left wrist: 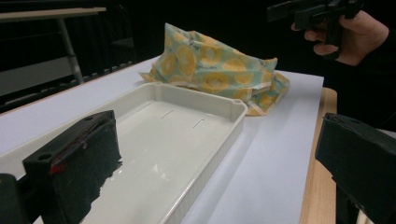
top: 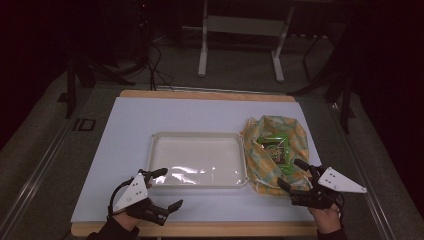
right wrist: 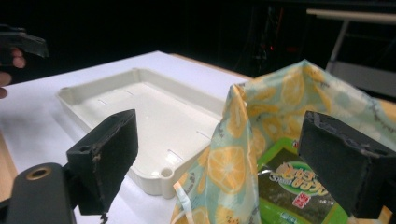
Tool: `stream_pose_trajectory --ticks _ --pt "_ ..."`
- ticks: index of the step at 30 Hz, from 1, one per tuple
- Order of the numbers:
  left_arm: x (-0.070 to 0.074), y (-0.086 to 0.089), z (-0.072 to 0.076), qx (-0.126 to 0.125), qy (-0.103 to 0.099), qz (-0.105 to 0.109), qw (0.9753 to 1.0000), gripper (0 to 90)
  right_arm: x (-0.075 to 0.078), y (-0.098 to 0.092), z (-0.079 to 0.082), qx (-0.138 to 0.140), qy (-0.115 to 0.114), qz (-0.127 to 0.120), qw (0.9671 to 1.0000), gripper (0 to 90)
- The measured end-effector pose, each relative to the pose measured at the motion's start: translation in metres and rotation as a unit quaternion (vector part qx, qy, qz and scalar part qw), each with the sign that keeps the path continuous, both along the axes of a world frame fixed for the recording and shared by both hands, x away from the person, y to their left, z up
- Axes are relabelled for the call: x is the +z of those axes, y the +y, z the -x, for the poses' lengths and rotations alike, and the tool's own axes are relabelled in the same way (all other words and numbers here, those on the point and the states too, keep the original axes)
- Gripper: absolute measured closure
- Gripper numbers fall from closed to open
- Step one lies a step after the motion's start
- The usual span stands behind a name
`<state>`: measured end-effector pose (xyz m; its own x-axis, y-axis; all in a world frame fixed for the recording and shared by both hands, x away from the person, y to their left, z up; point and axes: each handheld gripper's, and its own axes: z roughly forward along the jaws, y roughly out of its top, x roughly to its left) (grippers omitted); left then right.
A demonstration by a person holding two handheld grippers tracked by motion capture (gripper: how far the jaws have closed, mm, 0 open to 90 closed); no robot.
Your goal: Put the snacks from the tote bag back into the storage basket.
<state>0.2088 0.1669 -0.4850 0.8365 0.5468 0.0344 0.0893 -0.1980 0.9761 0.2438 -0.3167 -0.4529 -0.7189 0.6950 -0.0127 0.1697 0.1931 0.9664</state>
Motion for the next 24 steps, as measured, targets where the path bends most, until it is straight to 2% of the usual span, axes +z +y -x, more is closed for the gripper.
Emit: stream_pose_trajectory --ticks 4,6,7,9,10,12,16,20,21,24 --pt "0.000 0.000 0.002 -0.003 -0.001 -0.002 1.0000 0.3 -0.001 -0.001 0.003 0.011 -0.001 0.030 0.9995 10.9" --pt "0.000 0.000 0.002 -0.004 -0.002 -0.005 1.0000 0.3 0.000 -0.002 0.003 0.006 0.000 0.031 0.9995 10.9" --pt "0.001 0.000 0.003 -0.005 -0.002 -0.005 1.0000 0.3 0.000 -0.003 0.003 0.014 0.003 0.029 0.9995 10.9" --pt "0.001 0.000 0.005 -0.005 -0.004 -0.004 1.0000 0.3 0.001 -0.003 0.004 0.014 0.004 0.025 0.9996 10.8" --pt "0.001 0.001 0.006 -0.005 -0.004 -0.005 1.0000 0.3 0.001 -0.003 0.004 0.025 0.008 0.021 0.9994 10.8" --pt "0.002 0.002 0.007 -0.005 -0.004 -0.006 1.0000 0.3 0.000 0.000 0.005 0.024 0.007 0.029 0.9993 10.8" --pt "0.001 0.001 0.008 -0.006 -0.002 -0.006 1.0000 0.3 -0.002 0.004 0.002 0.048 0.023 0.040 0.9978 10.8" --pt "0.000 0.000 0.008 -0.008 -0.004 -0.006 0.9999 0.3 -0.002 0.011 0.002 0.065 0.029 0.059 0.9958 11.9" --pt "0.000 0.000 0.008 -0.007 -0.005 -0.004 1.0000 0.3 -0.001 0.013 0.003 0.073 0.028 0.072 0.9944 12.5" --pt "-0.001 -0.001 0.007 -0.009 -0.003 -0.002 1.0000 0.3 0.002 0.014 0.003 0.080 0.029 0.066 0.9942 12.7"
